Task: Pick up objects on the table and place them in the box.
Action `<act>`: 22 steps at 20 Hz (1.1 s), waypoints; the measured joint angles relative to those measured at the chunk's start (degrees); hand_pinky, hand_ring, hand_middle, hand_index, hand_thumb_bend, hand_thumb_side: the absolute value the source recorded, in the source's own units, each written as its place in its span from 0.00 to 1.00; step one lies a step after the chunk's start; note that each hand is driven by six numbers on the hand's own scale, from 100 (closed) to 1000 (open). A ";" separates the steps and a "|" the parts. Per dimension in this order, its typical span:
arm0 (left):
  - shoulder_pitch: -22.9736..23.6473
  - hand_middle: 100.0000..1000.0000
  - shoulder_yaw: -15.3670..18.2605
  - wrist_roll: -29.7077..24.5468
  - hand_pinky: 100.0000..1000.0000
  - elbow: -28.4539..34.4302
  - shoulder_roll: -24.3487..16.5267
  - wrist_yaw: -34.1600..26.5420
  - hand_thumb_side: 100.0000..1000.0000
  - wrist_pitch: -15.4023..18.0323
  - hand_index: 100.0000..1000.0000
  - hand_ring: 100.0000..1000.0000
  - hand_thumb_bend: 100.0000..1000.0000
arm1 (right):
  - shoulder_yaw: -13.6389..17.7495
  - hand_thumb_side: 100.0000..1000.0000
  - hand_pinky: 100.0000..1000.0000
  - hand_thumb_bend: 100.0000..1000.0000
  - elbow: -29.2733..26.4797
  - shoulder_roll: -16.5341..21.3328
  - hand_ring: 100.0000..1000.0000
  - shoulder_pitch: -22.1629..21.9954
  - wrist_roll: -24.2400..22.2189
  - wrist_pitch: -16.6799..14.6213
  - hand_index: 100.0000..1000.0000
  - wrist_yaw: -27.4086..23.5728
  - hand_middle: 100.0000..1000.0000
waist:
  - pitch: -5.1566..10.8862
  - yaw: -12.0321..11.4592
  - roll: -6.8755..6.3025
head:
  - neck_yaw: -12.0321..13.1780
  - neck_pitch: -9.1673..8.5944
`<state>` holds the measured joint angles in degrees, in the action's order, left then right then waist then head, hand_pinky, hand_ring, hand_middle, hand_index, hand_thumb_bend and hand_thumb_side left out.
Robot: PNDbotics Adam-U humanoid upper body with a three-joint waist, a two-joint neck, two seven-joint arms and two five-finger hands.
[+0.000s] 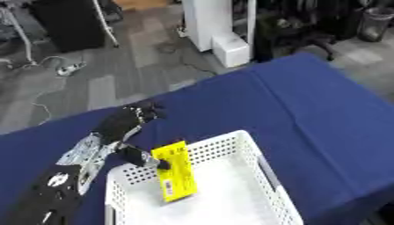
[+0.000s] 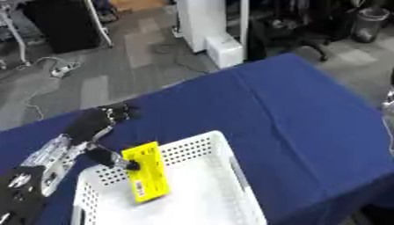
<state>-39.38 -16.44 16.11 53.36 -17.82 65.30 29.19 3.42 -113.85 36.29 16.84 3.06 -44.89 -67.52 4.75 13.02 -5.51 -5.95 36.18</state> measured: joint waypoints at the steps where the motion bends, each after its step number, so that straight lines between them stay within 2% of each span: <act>1: 0.02 0.83 -0.02 -0.33 0.66 0.28 -0.61 0.18 0.91 -0.33 0.79 0.75 0.85 | 0.02 1.00 0.06 0.00 0.00 0.00 0.16 -0.15 0.01 -0.01 0.34 0.05 0.18 | 0.02 -0.12 0.00 | 0.03 0.00; 8: 1.75 0.83 -0.42 -3.63 0.70 1.70 -3.62 1.86 0.91 -0.71 0.80 0.76 0.83 | 0.10 1.00 0.06 0.00 0.00 0.00 0.16 -0.40 0.11 -0.15 0.34 0.57 0.18 | 0.14 -0.44 -0.01 | 0.43 -0.01; 14: 5.92 0.82 -0.46 -5.00 0.58 4.88 -4.19 0.27 0.90 -1.31 0.80 0.70 0.81 | 0.10 1.00 0.06 0.00 0.00 0.00 0.16 -0.87 -0.04 -0.34 0.34 0.80 0.18 | 0.14 -0.69 0.02 | 0.43 -0.03; 18: 9.05 0.80 -0.77 -4.38 0.46 10.12 -4.10 -5.39 0.90 -1.89 0.80 0.61 0.83 | 0.10 1.00 0.06 0.00 0.00 0.00 0.16 -0.93 -0.20 -0.60 0.34 0.99 0.18 | -0.07 -0.96 0.24 | 0.43 -0.03; 20: 10.92 0.79 -0.72 -3.36 0.40 14.43 -3.49 -10.41 0.88 -2.37 0.81 0.56 0.84 | 0.11 1.00 0.06 0.00 0.00 0.00 0.16 -0.96 -0.29 -0.76 0.34 1.00 0.18 | -0.14 -1.21 0.35 | 0.42 -0.09; 22: 12.87 0.78 -0.45 -1.68 0.38 19.53 -2.16 -17.12 0.90 -3.12 0.83 0.54 0.83 | 0.12 1.00 0.06 0.00 0.00 0.00 0.16 -1.26 -0.38 -0.91 0.34 1.01 0.18 | -0.20 -1.46 0.48 | 0.38 -0.77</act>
<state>-26.51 -16.89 14.43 72.89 -19.98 48.17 26.07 3.54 -113.85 36.29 15.58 2.67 -45.79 -66.51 4.54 11.55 -5.03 -5.57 35.42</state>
